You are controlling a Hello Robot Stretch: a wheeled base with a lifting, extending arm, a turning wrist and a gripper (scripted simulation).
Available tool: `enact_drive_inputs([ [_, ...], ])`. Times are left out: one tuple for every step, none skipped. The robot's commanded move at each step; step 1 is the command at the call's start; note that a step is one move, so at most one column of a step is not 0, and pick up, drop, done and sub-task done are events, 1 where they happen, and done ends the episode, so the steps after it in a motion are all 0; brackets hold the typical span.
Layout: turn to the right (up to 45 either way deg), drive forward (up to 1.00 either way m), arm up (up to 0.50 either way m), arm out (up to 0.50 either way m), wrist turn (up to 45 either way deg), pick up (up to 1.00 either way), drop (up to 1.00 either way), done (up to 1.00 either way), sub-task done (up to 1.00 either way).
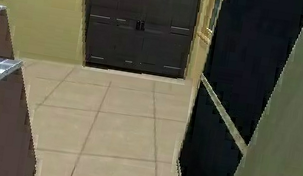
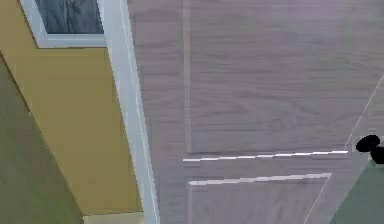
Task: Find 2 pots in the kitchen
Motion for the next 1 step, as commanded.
enact_drive_inputs([
  [0.0,0.3,0.0,0.0,0.0,0.0,0.0,0.0,0.0],
])
